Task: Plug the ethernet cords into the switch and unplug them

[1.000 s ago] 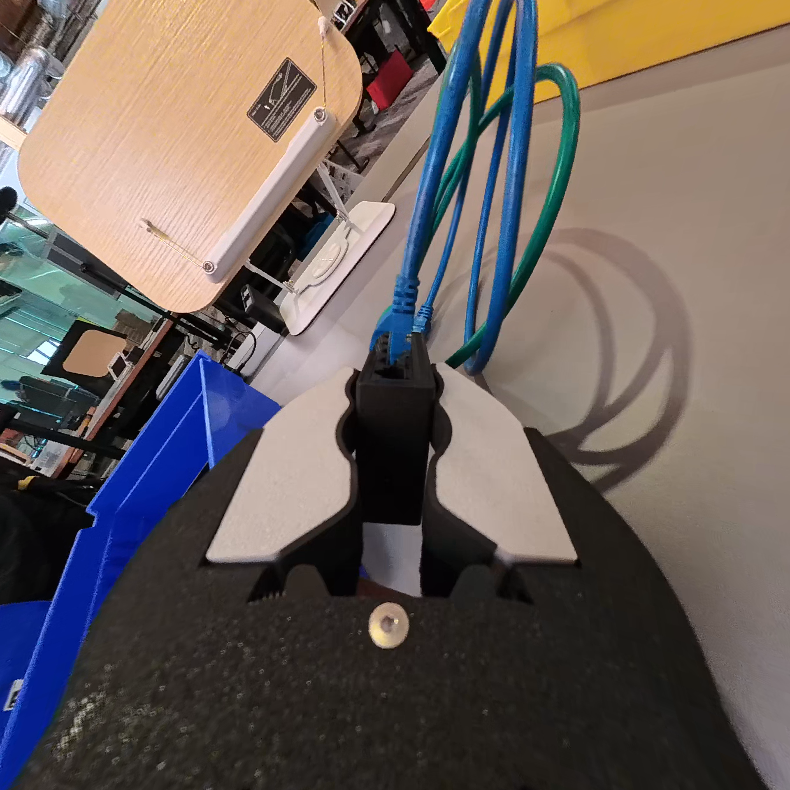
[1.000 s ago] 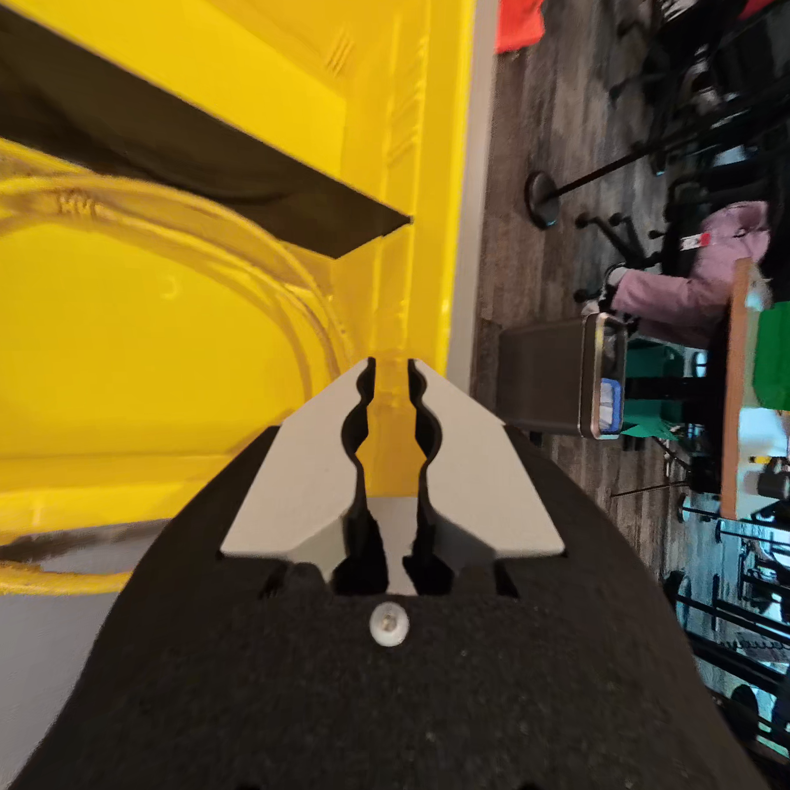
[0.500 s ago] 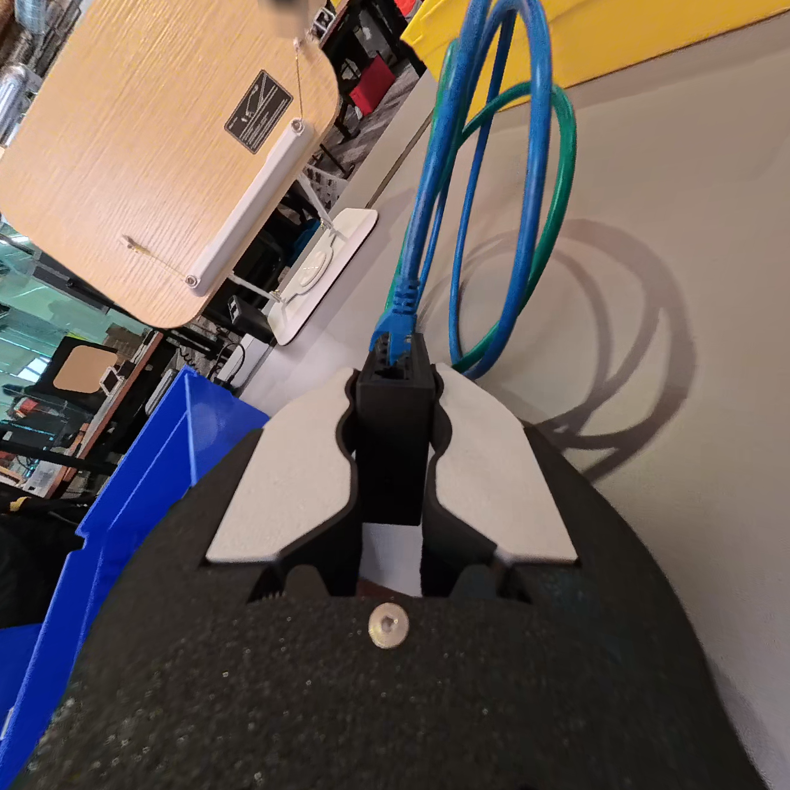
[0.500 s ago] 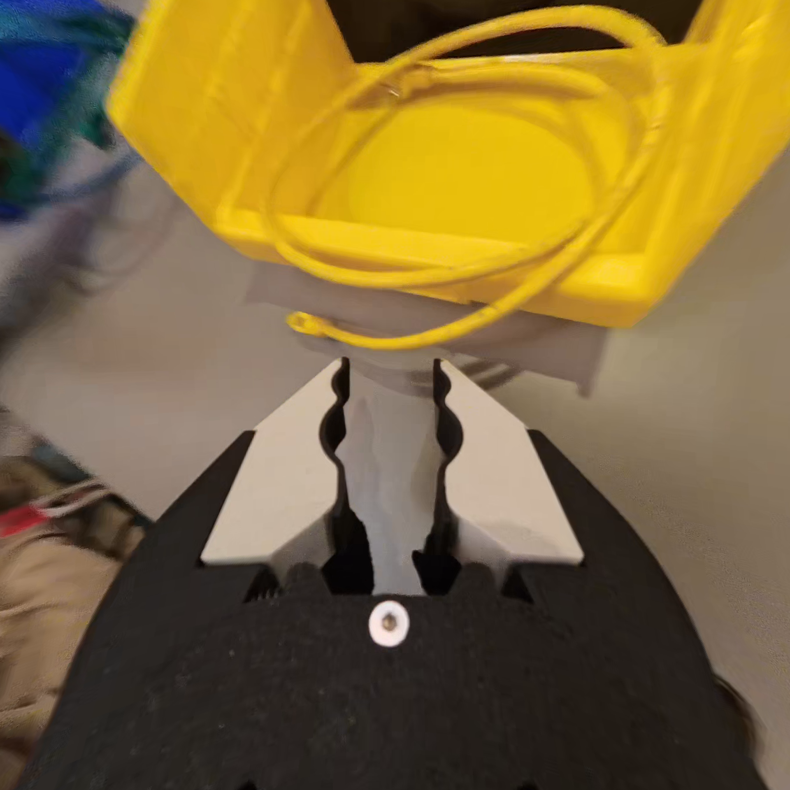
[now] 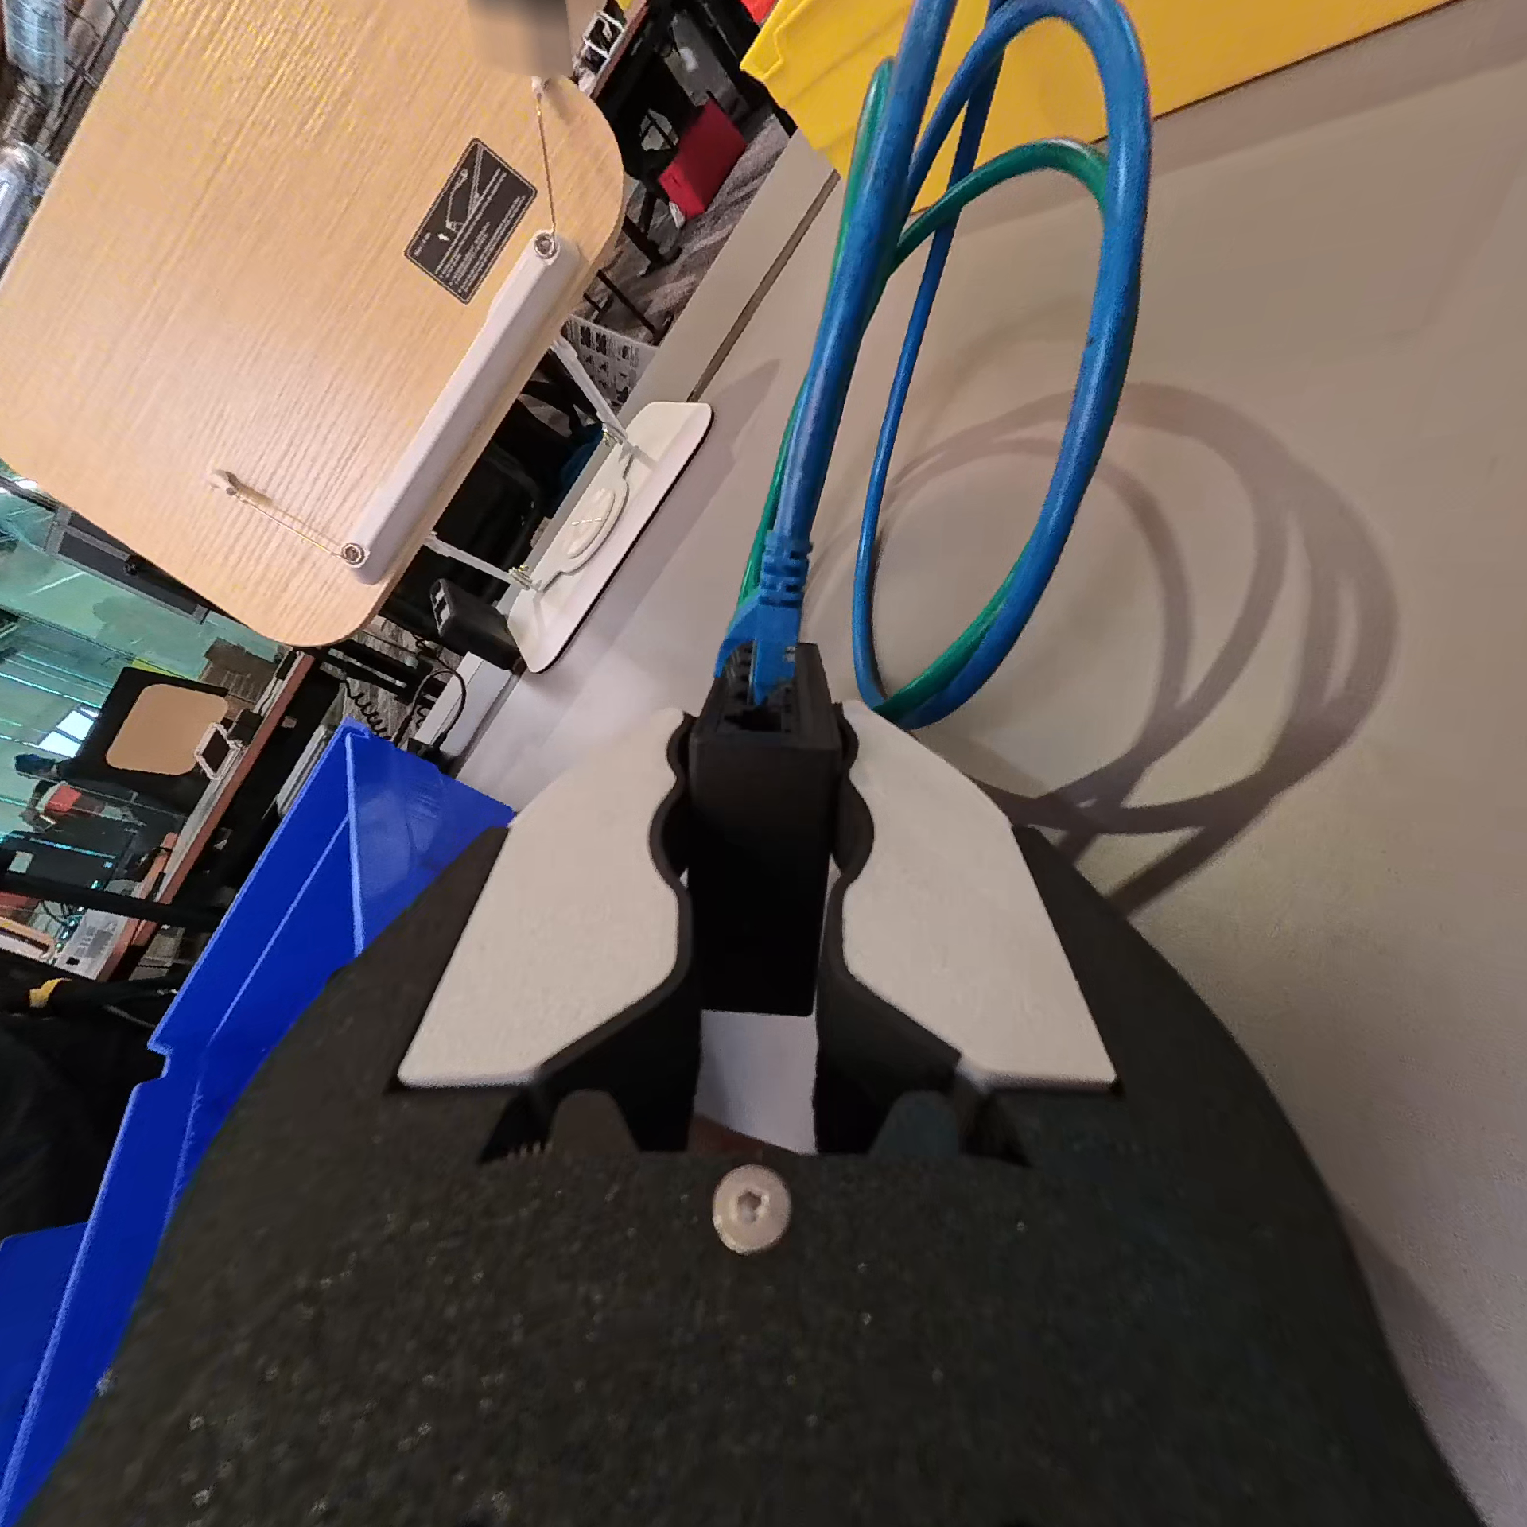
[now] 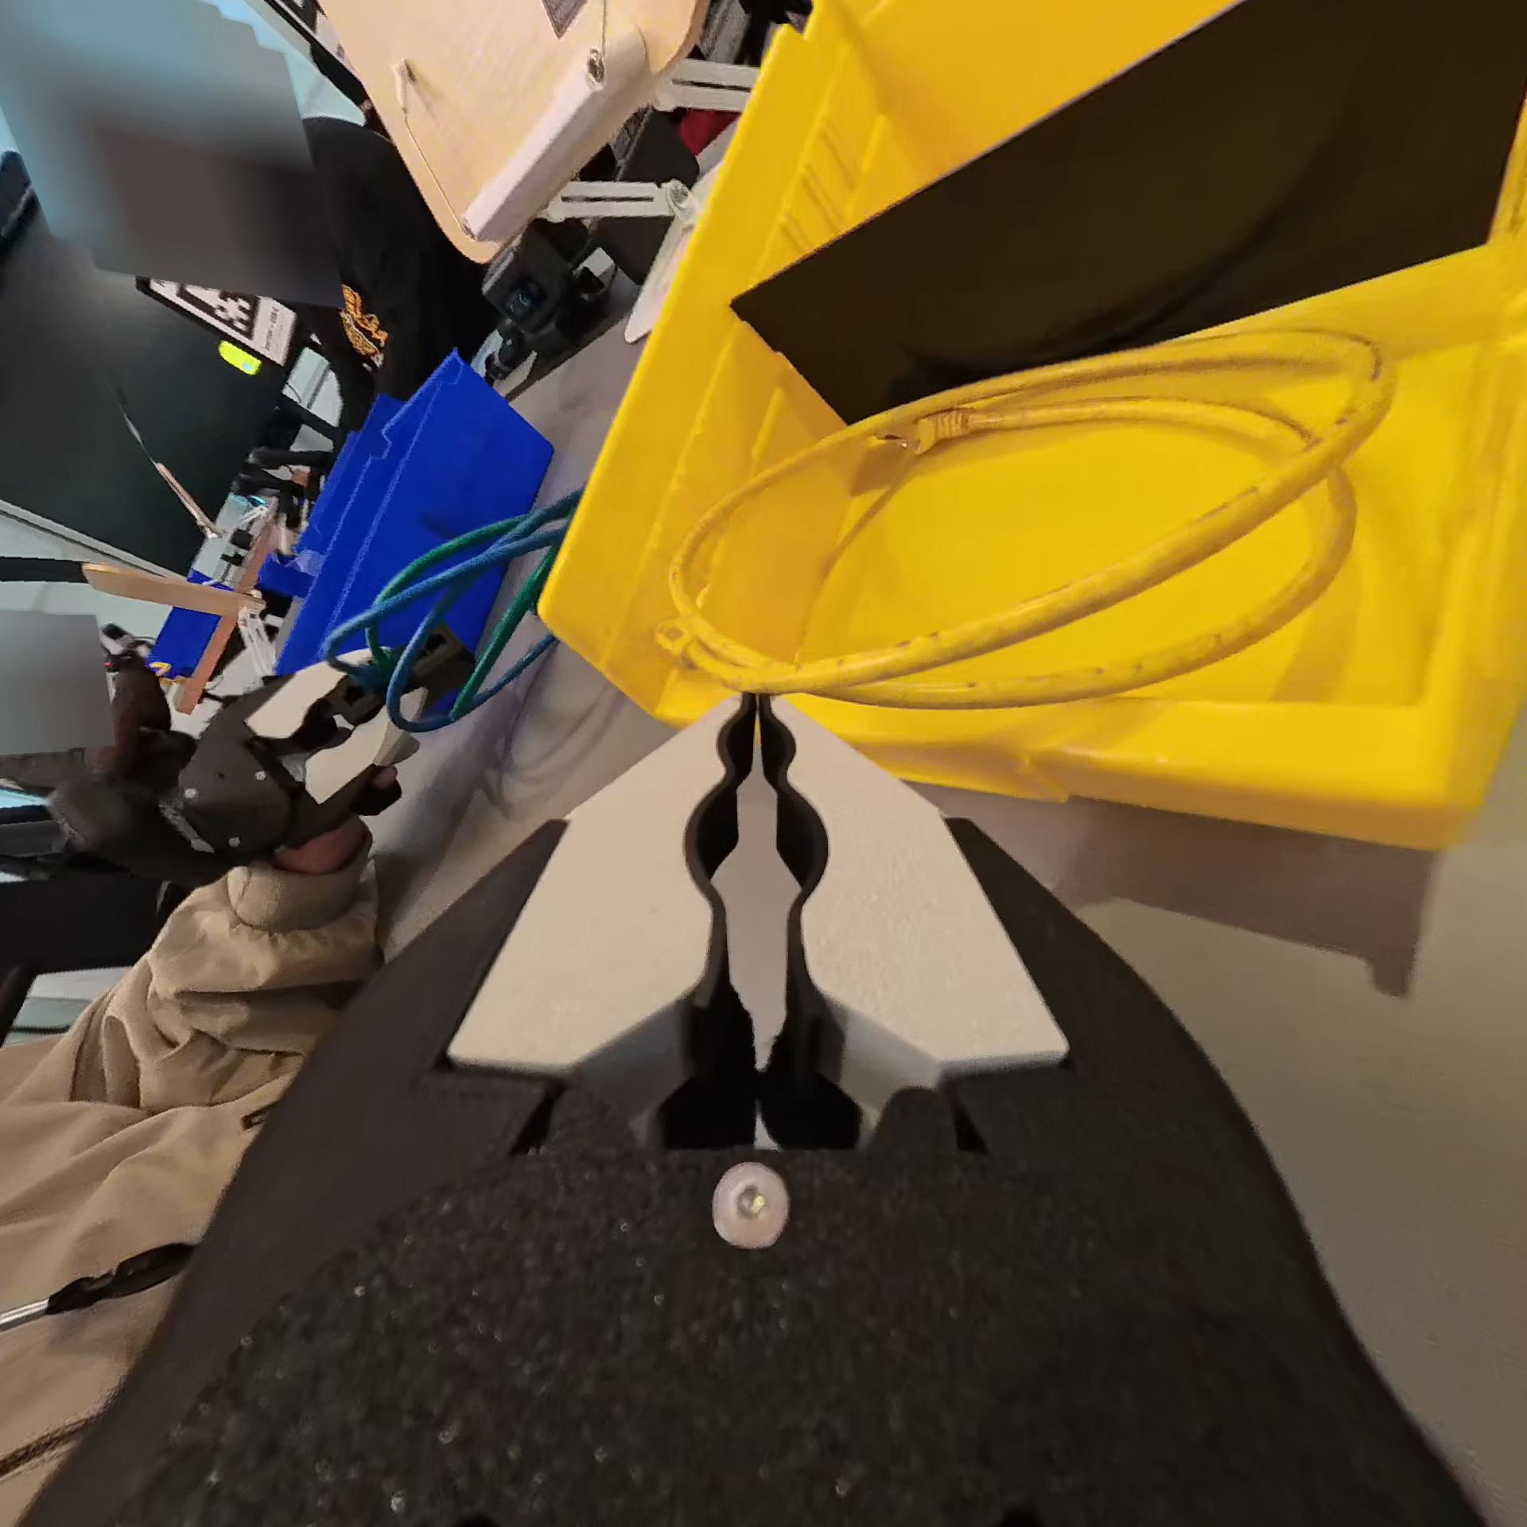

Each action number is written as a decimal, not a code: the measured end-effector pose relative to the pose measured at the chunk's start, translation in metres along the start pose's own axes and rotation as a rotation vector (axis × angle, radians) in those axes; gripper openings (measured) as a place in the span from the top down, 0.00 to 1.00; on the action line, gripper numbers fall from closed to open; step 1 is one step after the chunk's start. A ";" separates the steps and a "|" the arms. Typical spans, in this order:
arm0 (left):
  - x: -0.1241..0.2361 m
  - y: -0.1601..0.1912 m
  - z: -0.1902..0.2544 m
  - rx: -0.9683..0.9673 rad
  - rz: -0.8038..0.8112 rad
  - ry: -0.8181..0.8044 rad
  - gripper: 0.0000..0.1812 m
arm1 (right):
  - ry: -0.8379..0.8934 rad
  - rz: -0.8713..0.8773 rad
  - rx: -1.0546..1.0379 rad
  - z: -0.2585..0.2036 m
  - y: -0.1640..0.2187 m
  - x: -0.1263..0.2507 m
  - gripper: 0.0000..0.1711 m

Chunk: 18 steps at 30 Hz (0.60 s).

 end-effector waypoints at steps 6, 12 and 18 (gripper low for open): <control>0.000 0.001 0.000 -0.001 -0.003 0.003 0.84 | 0.217 -0.092 0.072 0.015 0.004 -0.009 1.00; 0.000 0.001 0.002 -0.009 -0.003 0.006 0.84 | 0.454 -0.285 0.190 0.021 0.021 -0.006 0.98; 0.001 0.002 0.002 -0.011 -0.004 0.007 0.84 | 0.400 -0.315 0.153 0.017 0.030 -0.009 0.95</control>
Point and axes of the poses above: each gripper's, where its closed fingertips meet, x back along the fingers, y out of its underside, z = x × y across the jaws, the point moved 1 cm from there along x, back along the fingers, and after that the axes turned 5 degrees about -z, right-handed, at the moved point
